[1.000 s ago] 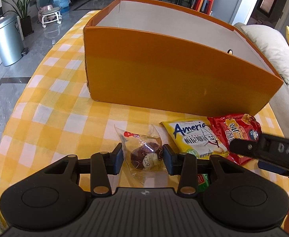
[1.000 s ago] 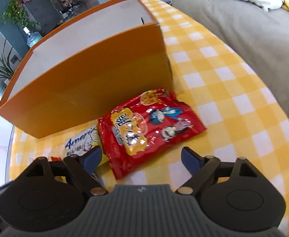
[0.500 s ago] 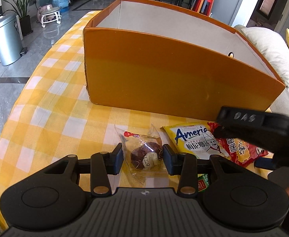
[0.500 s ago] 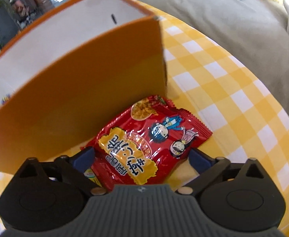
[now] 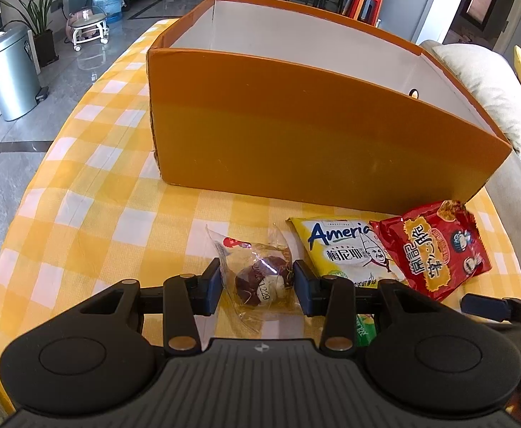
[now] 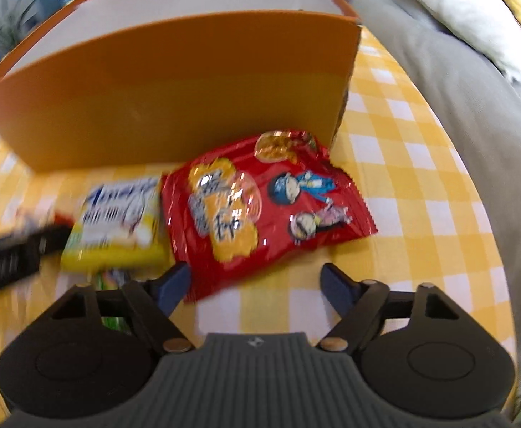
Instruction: Organize snacks
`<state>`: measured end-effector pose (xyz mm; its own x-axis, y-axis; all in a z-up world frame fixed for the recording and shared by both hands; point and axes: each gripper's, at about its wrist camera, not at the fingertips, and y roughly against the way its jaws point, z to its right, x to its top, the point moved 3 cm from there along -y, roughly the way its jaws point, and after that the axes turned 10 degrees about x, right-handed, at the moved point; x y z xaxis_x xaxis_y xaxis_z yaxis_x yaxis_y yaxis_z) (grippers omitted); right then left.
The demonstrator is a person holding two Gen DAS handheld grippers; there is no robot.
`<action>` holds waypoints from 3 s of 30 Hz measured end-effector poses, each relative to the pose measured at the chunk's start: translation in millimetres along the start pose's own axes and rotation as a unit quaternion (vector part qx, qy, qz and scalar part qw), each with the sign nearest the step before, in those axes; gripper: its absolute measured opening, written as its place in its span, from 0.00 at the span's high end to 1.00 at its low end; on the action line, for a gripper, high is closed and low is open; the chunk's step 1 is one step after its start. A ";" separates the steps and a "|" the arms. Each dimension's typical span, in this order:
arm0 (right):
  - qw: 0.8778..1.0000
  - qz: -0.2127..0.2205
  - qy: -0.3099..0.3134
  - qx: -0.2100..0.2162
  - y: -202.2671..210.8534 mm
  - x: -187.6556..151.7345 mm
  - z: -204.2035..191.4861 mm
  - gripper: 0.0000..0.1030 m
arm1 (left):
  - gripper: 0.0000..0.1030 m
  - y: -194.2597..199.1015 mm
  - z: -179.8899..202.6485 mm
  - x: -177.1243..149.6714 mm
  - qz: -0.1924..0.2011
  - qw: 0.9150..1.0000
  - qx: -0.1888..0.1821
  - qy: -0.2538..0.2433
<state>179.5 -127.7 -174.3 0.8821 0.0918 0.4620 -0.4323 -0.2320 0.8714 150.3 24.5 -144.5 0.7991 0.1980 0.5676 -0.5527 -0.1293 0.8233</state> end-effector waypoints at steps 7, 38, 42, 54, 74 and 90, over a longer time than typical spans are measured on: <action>0.999 0.004 0.045 0.028 18.3 -16.2 -0.9 0.83 | 0.55 0.1 -0.7 -0.5 0.000 1.000 0.001 -0.001; 0.990 0.010 -0.082 0.112 23.4 14.2 51.0 0.53 | 0.55 1.2 -0.7 -2.1 -0.004 1.000 -0.010 -0.005; 0.992 -0.008 -0.019 0.127 31.4 -4.6 24.2 0.53 | 0.55 2.3 -2.0 -2.3 -0.005 1.000 -0.009 -0.006; 0.938 0.013 0.326 0.116 24.3 22.5 -7.7 0.06 | 0.54 4.8 -0.9 -5.2 -0.014 1.000 -0.010 -0.022; 0.950 -0.031 0.280 0.136 -8.6 23.9 -2.4 0.26 | 0.56 1.9 -3.4 -5.8 -0.018 0.999 -0.020 -0.018; 0.986 0.038 0.100 0.131 72.0 24.5 5.8 0.26 | 0.56 64.7 -6.3 22.5 0.052 0.998 -0.032 -0.002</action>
<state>171.0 -147.8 -101.2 0.7830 0.2485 0.5702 -0.4090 -0.4850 0.7730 131.0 26.7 -78.6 0.7374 0.1835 0.6501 -0.6467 -0.0859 0.7579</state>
